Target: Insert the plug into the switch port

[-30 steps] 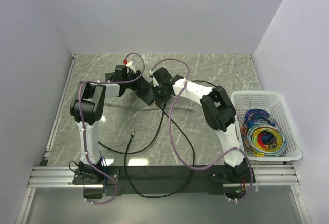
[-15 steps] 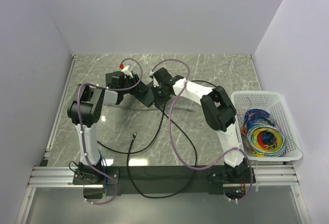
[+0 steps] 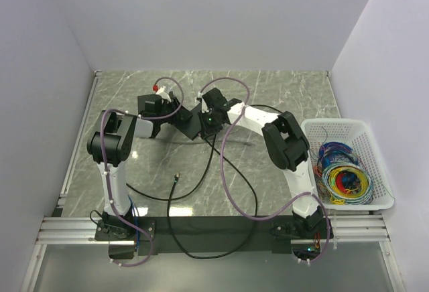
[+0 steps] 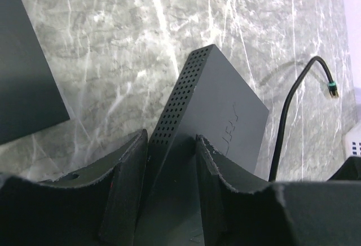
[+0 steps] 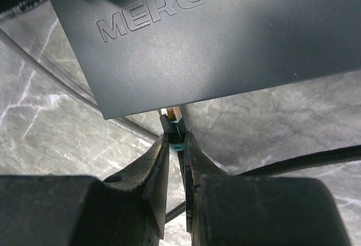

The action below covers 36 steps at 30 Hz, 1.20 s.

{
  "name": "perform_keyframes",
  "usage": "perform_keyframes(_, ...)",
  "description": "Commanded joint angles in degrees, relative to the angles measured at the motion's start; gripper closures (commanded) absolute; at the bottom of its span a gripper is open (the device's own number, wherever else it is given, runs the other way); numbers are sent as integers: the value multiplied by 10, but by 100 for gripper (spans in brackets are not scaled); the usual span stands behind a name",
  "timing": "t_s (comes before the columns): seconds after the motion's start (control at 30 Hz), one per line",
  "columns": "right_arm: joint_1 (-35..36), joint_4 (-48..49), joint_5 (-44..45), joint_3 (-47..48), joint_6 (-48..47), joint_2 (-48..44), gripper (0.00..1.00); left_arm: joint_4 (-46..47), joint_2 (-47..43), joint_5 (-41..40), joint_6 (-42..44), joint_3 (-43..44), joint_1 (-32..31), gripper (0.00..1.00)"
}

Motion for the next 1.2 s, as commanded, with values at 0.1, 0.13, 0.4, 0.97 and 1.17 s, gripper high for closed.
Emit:
perform_keyframes(0.1, -3, 332, 22, -3, -2, -43, 100, -284, 35, 68, -23, 18, -29, 57)
perform_keyframes(0.13, -3, 318, 17, -1, -10, -41, 100, -297, 33, 59, -17, 36, -23, 57)
perform_keyframes(0.4, 1, 287, -4, 34, -22, -19, 94, -335, -37, -3, -22, -4, -3, 56)
perform_keyframes(0.97, 47, 207, -15, 148, -40, 42, 89, -363, -139, -118, -33, -79, 41, 55)
perform_keyframes(1.17, 47, 219, 22, 67, -54, -28, 65, -346, -121, -123, -19, -23, 48, 55)
